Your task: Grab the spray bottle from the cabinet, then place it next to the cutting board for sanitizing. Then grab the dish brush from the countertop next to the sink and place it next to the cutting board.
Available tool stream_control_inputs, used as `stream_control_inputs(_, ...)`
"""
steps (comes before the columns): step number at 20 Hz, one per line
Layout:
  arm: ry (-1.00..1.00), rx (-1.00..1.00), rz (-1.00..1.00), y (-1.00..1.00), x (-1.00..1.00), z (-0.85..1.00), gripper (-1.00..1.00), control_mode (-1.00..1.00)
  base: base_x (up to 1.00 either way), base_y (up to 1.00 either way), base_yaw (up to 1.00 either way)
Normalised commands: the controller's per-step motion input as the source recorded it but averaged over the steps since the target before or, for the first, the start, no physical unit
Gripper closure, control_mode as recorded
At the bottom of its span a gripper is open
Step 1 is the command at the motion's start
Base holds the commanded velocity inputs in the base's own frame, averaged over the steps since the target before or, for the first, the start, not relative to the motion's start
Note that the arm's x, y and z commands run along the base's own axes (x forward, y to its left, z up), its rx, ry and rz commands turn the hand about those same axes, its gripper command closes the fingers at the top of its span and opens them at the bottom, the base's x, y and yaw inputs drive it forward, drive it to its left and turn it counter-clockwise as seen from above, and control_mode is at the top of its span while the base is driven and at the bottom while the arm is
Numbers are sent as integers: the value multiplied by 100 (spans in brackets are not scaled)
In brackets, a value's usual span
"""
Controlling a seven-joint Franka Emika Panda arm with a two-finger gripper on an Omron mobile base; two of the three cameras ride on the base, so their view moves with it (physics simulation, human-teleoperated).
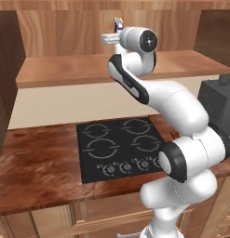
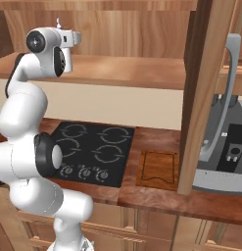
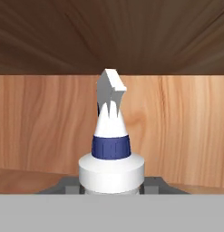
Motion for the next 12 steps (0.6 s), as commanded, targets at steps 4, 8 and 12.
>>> stream_control_inputs(4, 1, 2, 0, 0, 0, 0, 100, -100, 0, 0, 0)
stream_control_inputs(8, 1, 8, -1, 0, 0, 0, 100, -100, 0, 0, 0)
stream_control_inputs(12, 1, 13, -6, 0, 0, 0, 100, -100, 0, 0, 0)
